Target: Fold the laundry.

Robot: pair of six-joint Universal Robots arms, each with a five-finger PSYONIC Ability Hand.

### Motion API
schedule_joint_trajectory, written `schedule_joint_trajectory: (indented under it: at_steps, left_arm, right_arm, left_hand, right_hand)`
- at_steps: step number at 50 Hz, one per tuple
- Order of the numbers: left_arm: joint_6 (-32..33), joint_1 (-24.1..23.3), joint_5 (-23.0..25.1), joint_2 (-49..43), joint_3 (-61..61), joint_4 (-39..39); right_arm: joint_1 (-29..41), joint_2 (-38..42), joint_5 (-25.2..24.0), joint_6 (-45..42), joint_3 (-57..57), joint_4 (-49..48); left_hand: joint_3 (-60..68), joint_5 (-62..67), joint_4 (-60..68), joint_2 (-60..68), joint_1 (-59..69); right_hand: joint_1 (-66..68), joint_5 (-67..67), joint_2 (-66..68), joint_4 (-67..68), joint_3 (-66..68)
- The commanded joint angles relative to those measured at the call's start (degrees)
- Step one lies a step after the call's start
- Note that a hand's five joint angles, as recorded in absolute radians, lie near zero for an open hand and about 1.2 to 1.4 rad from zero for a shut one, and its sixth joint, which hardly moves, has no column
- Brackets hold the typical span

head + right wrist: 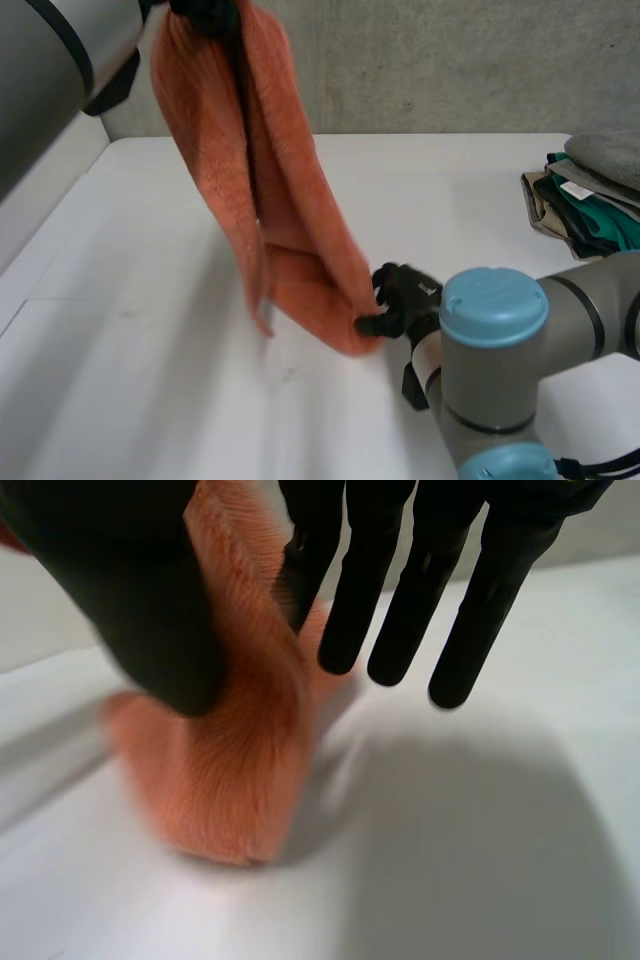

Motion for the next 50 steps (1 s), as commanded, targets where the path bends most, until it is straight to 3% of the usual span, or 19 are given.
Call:
schedule_joint_trajectory:
  at_steps: [1,5,9,10,16,21,24,28,31,35,37,41,50]
  left_arm:
    - [-1.4,3.2,0.0,3.5,-0.8,-0.6]
    - [-1.6,9.3,2.3,5.8,-5.8,-0.5]
    - [-2.1,16.3,8.3,5.1,-12.2,-0.9]
    - [-2.2,17.4,9.2,4.6,-13.2,-1.2]
    - [-2.1,22.4,14.4,-2.1,-18.4,-2.7]
    - [-2.2,23.5,16.1,-12.2,-17.6,-2.5]
    - [-2.0,23.5,16.4,-16.0,-14.5,-1.7]
    - [-2.5,22.7,18.4,-20.8,-5.9,4.4]
    - [-3.4,22.1,18.7,-21.6,0.9,13.1]
    - [-5.7,21.4,15.5,-19.8,5.0,26.7]
    - [-7.3,20.7,13.7,-18.1,3.9,33.8]
    - [-8.2,19.7,11.1,-16.3,-0.3,40.4]
    - [-6.5,20.8,10.4,-16.2,-17.7,38.5]
  right_arm:
    - [-7.2,-9.1,7.7,-9.0,-1.1,-1.4]
    - [-15.0,-20.5,0.5,-24.8,-1.1,-6.5]
    - [-19.7,-25.8,-17.4,-42.1,-5.5,-3.9]
    - [-20.2,-25.8,-19.3,-43.9,-6.9,-1.9]
    - [-24.0,-24.0,-21.9,-49.3,-16.8,17.3]
    - [-23.9,-13.9,-27.9,-53.0,-24.2,27.0]
    - [-23.3,-8.8,-28.6,-55.2,-27.4,26.1]
    - [-21.9,0.0,-25.9,-58.6,-35.3,20.1]
    - [-21.2,5.6,-22.1,-60.8,-43.5,11.0]
    - [-21.8,7.8,-16.9,-60.7,-50.0,-4.2]
    - [-21.9,7.2,-15.2,-59.0,-49.1,-12.5]
    - [-21.8,4.4,-16.5,-54.6,-45.1,-21.4]
    - [-21.7,-2.8,-20.2,-52.5,-27.9,-15.2]
  left_hand:
    - [12.1,13.5,11.6,11.5,15.4]
    - [12.1,13.5,11.6,11.5,15.4]
    - [12.1,13.5,11.6,11.5,15.4]
    - [12.1,13.5,11.6,11.5,15.4]
    - [12.1,13.5,11.6,11.5,15.4]
    - [12.1,13.5,11.6,11.5,15.4]
    - [12.1,13.5,11.6,11.5,15.4]
    - [12.1,13.5,11.6,11.5,15.4]
    - [12.1,13.5,11.6,11.5,15.4]
    - [12.1,13.5,11.6,11.5,15.4]
    - [12.1,13.5,11.6,11.5,15.4]
    - [12.1,13.5,11.6,11.5,15.4]
    - [12.1,13.5,11.6,11.5,15.4]
  right_hand:
    - [23.0,24.4,22.8,25.0,24.6]
    - [23.0,24.4,22.8,25.0,24.6]
    - [23.0,24.4,22.8,25.0,24.6]
    - [23.0,24.4,22.8,25.0,24.6]
    - [23.0,24.4,22.8,25.0,24.6]
    - [23.0,24.4,22.8,25.0,24.6]
    - [23.0,24.4,22.8,25.0,24.6]
    - [23.0,24.4,22.8,25.0,24.6]
    - [23.0,24.4,22.8,25.0,24.6]
    - [23.0,24.4,22.8,25.0,24.6]
    - [23.0,24.4,22.8,25.0,24.6]
    - [23.0,24.4,22.8,25.0,24.6]
    - [23.0,24.4,22.8,25.0,24.6]
